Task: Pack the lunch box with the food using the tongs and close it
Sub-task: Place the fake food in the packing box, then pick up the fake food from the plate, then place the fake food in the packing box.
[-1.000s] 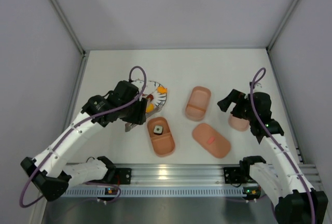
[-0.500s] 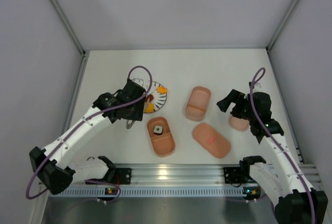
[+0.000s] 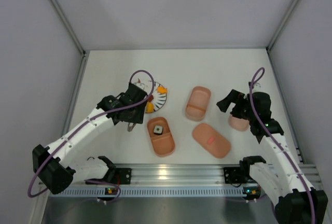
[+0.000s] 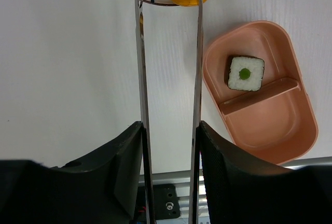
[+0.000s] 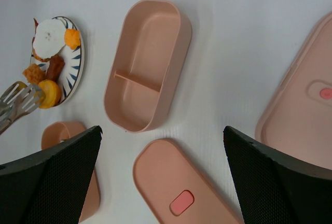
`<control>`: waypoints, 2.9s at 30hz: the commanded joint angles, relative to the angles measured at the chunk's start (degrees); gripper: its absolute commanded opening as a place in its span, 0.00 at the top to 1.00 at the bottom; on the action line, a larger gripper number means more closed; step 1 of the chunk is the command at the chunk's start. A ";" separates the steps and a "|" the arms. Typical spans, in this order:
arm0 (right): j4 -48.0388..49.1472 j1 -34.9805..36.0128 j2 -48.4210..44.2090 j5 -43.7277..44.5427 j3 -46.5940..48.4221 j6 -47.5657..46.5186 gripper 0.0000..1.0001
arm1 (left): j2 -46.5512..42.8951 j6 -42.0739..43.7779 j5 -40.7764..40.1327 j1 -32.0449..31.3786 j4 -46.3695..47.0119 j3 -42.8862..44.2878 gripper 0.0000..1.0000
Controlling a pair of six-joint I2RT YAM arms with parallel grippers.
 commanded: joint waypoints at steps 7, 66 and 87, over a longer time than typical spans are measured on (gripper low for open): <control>3.45 -0.93 -0.28 -0.13 0.43 -1.18 0.00 | 1.07 -0.70 1.42 -0.20 4.70 -1.00 0.54; 2.75 -0.93 0.51 1.19 1.13 -1.35 0.01 | -10.96 5.72 28.90 -0.20 -10.69 6.66 0.95; 3.36 -0.93 1.92 0.49 1.04 -0.82 0.01 | -21.34 3.43 35.78 -0.72 -13.23 -3.02 0.94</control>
